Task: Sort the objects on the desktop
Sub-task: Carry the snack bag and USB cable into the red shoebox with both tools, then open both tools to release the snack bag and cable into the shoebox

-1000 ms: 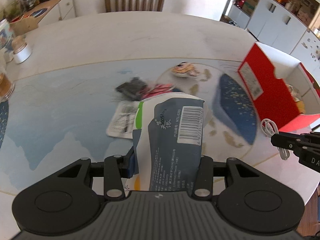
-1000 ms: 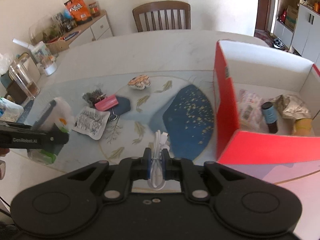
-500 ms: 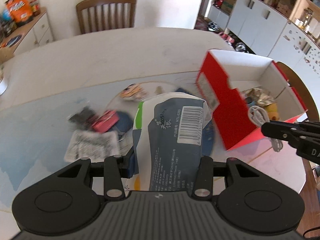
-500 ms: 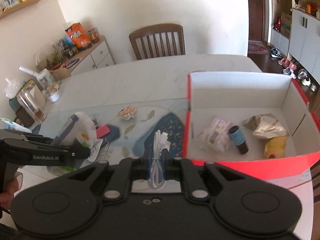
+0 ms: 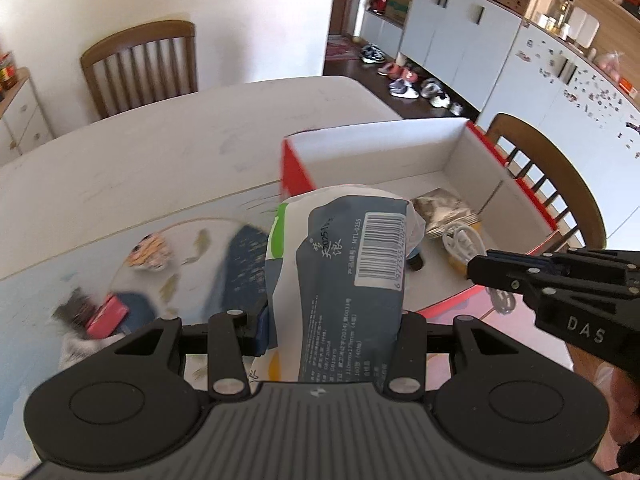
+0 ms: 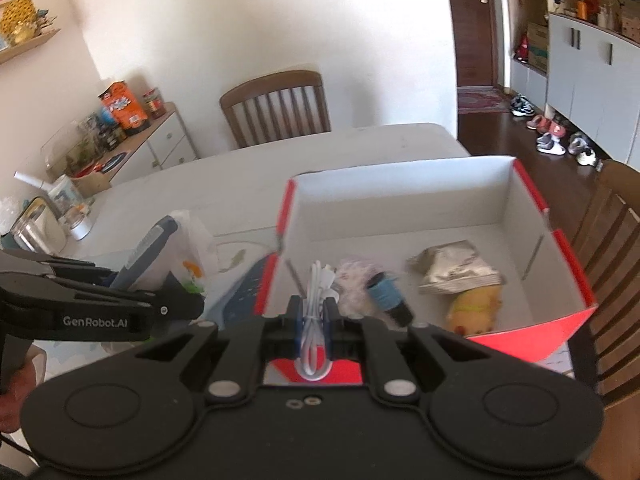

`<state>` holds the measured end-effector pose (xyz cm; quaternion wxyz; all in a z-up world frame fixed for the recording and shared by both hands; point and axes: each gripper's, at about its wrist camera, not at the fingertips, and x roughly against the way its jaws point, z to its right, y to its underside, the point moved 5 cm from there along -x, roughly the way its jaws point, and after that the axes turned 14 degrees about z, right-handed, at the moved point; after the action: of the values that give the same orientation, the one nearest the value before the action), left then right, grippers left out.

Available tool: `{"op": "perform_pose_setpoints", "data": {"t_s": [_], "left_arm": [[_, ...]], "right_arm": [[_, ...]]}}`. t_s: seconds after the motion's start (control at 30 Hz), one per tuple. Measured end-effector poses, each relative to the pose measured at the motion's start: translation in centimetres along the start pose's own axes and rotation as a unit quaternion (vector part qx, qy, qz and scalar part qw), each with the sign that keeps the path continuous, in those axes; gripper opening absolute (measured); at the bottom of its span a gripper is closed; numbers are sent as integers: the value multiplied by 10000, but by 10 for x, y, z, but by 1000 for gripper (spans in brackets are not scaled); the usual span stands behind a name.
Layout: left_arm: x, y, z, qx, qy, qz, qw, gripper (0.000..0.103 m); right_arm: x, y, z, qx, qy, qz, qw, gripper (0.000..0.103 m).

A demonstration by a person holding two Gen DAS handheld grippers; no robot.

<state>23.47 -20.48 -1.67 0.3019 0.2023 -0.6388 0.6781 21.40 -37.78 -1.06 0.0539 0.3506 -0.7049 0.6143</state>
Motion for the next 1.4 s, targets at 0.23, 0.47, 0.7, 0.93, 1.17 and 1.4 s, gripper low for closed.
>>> {"op": "perform_pose_setpoints", "data": {"t_s": [0.23,0.47,0.7,0.93,1.17,1.4], "left_arm": [[-24,-15,34,-184,106,-80,9997,43],[-49,-30,59,-377,123,-150,9991,43],[-83,-50,70,-454,125,-282,9985,44],[-123,-58,70,-501,-10,-615,9968,44],[-157,-56,68,-459,-58,-952,9944,44],[-177,-49,64,-550,-41,-1210,9911,44]], "right_arm": [[-2,-7,32,-33,188,63,9998,9],[-11,-11,57,-71,282,78,9995,9],[-23,-10,76,-114,297,5,9995,9],[-37,-6,84,-64,278,-152,9995,9],[-57,5,88,-41,274,-390,9989,9],[-78,21,96,-38,296,-721,9969,9]]}}
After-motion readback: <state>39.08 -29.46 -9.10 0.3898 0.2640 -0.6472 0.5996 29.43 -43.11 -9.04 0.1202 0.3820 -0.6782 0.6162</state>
